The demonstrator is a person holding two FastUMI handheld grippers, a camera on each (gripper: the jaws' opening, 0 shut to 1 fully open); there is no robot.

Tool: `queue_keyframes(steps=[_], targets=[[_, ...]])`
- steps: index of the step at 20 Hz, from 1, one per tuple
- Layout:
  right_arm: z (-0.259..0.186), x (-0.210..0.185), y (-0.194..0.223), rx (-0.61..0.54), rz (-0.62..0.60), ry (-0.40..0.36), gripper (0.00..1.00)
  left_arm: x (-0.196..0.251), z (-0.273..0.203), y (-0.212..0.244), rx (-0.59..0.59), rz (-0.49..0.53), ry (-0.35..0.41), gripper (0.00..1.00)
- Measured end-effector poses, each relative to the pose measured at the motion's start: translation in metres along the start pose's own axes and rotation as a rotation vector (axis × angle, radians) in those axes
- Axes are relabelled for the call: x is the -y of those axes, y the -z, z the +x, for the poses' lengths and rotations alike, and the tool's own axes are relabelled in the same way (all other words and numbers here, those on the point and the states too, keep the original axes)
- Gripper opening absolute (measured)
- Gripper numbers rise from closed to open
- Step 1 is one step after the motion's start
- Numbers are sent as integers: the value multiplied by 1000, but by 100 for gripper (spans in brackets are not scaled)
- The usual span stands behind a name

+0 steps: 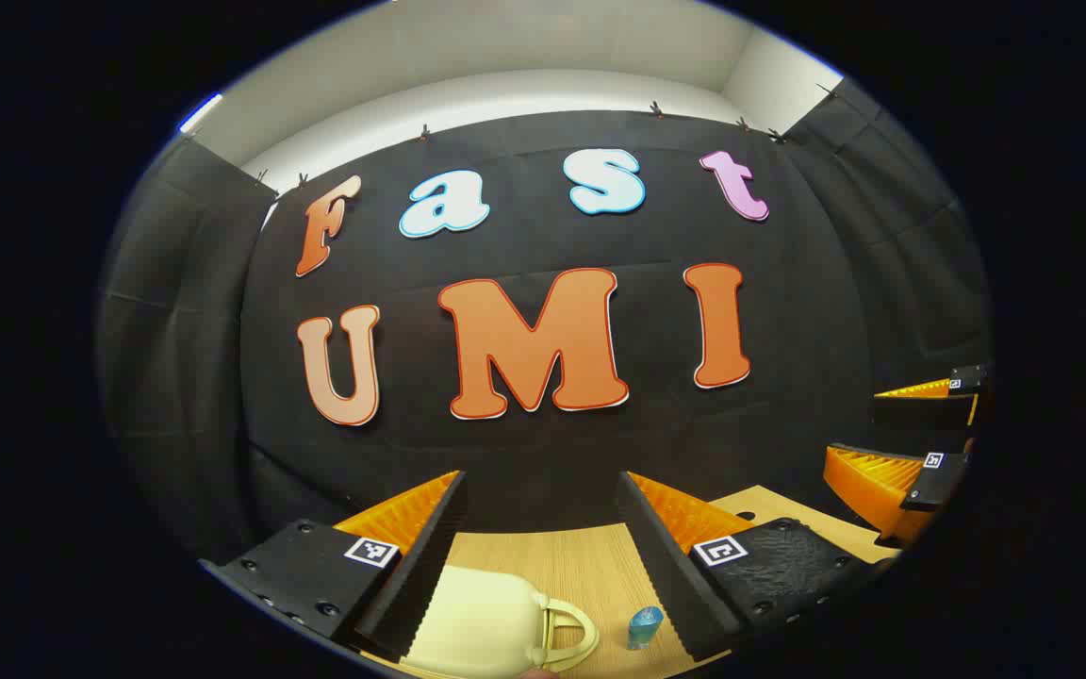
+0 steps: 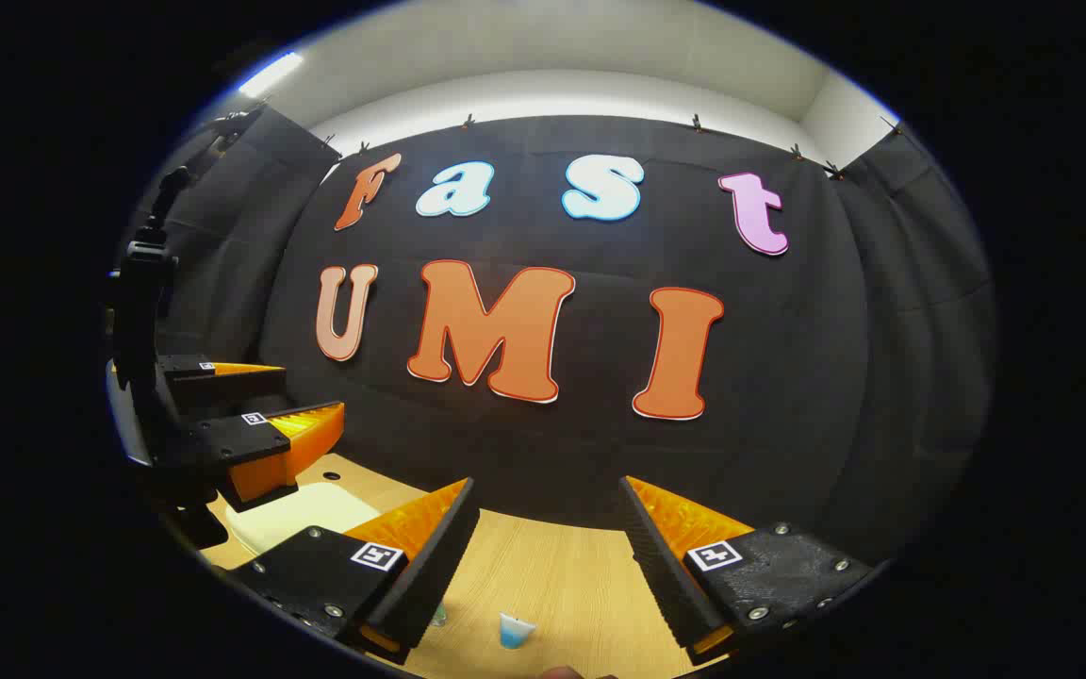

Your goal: First open the suitcase, pack the skin care products into it, and then close the suitcase.

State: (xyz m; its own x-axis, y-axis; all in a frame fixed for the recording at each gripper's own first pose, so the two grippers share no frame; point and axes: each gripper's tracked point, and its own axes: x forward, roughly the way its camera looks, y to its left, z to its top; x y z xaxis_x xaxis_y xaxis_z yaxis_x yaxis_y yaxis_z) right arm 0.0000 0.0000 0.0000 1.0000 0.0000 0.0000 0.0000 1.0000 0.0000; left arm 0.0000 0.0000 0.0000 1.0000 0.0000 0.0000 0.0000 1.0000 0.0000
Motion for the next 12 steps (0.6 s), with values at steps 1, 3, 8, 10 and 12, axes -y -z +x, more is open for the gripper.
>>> queue_keyframes(steps=[1,3,8,10,12], targets=[[1,-1,1,0,1,-5,94,1,-1,2,-1,1,1,99],[3,-3,0,4,1,-10,94,-2,1,2,-3,8,-5,98],[10,-10,-2,10,9,-31,94,-13,-2,-4,14,27,-31,98],[14,-14,-4,15,12,-37,94,-18,-2,-2,13,26,-40,99],[14,-20,-4,13,25,-47,94,-22,-2,-2,13,23,-47,98]])
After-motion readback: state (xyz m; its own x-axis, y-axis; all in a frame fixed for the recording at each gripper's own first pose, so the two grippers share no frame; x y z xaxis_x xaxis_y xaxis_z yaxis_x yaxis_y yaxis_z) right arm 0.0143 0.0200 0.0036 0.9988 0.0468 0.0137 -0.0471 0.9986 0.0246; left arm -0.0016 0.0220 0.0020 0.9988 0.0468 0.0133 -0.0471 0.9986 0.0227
